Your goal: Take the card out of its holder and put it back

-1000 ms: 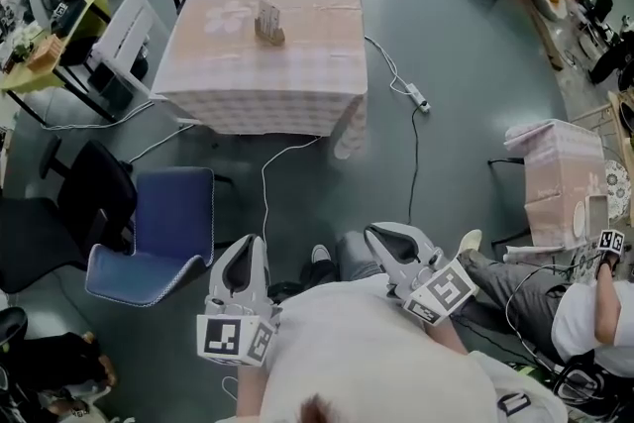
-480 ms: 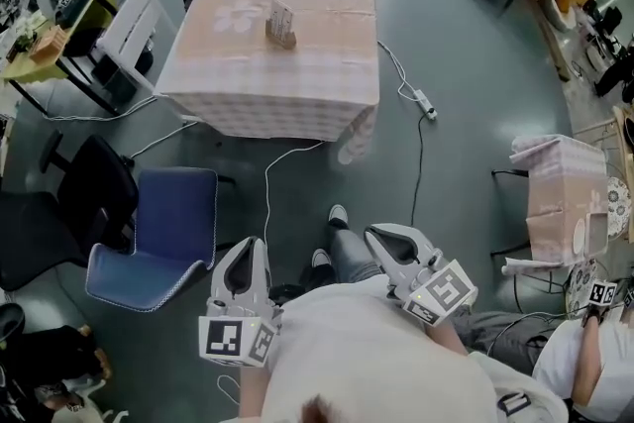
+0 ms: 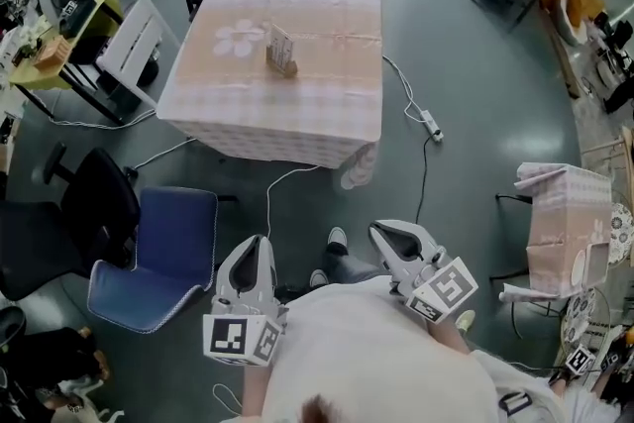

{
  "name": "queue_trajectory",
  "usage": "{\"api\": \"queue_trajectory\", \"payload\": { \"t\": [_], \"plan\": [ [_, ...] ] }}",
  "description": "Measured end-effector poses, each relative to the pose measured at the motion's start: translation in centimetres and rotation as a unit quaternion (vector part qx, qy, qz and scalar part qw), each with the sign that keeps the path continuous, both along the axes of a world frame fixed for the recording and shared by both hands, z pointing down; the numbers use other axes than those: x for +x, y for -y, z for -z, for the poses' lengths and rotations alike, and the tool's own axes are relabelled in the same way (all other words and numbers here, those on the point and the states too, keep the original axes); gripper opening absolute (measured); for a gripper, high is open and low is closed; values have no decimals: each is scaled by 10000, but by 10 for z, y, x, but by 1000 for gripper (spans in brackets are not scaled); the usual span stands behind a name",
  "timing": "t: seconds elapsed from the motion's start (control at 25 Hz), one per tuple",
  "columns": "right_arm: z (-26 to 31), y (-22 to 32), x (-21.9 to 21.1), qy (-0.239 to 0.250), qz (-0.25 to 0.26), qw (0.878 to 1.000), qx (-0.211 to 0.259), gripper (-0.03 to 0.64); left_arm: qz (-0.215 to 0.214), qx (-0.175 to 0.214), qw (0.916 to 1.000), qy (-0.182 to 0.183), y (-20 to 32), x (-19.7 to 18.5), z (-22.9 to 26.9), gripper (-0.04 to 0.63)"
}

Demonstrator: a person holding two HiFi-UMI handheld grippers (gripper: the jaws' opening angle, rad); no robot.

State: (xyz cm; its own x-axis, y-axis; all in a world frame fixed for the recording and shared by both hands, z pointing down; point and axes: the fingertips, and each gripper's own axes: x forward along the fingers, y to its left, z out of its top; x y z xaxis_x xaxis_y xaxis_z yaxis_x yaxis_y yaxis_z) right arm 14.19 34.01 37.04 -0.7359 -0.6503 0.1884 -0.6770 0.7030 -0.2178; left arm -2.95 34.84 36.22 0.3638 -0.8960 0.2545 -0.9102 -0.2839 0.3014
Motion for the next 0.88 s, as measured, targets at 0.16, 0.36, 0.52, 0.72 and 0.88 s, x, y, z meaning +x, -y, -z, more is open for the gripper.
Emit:
{"api": "queue_trajectory", "payload": {
  "t": [0.16, 0.36, 0.52, 0.72, 0.88],
  "plan": [
    [2, 30, 9, 0, 137, 9999, -8, 0, 69, 122, 9999, 24, 28, 13, 11, 0],
    [-1, 55, 18, -55, 271, 9996, -13, 0, 245, 114, 9996, 82, 48, 16, 11, 0],
    [-4, 71, 30, -108, 273, 9996, 26, 0, 327, 79, 9994, 98, 60, 22, 4, 0],
    [-12, 78, 44, -160, 189, 9997, -41, 0, 257, 114, 9996, 34, 71, 35, 0, 0],
    [-15, 82, 49, -199, 107, 9997, -66, 0, 183, 70, 9998, 13, 75, 39, -3, 0]
  ]
}}
